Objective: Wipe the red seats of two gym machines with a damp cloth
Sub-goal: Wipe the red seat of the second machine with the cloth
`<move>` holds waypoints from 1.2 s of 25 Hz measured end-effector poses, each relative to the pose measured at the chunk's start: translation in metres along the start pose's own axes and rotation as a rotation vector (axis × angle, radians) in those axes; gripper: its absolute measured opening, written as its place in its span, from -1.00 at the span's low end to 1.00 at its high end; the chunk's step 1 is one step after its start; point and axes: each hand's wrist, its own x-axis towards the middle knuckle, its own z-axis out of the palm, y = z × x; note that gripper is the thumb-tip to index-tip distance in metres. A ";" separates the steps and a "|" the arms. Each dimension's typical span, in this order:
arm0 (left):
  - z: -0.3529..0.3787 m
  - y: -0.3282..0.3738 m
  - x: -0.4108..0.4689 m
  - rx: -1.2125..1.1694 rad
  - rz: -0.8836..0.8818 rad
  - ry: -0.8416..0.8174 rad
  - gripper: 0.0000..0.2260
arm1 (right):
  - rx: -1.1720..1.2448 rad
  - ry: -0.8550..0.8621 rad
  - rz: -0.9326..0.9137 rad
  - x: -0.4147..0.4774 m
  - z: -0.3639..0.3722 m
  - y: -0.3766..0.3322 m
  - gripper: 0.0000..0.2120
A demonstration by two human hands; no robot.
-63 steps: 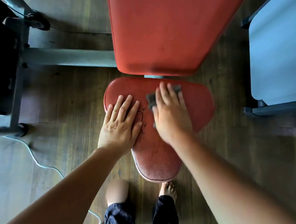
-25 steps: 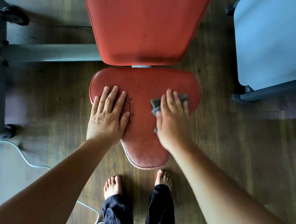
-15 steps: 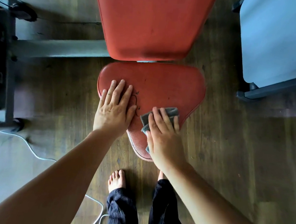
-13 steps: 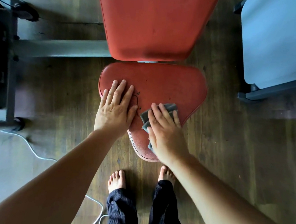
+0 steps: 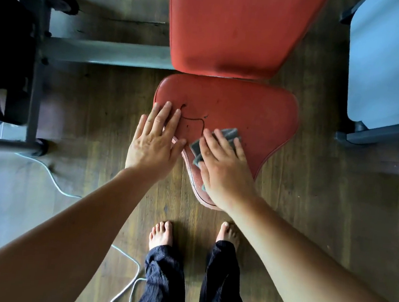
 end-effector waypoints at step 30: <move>0.005 -0.019 -0.001 -0.107 -0.145 -0.013 -0.34 | -0.007 -0.023 -0.013 0.170 -0.004 -0.015 -0.46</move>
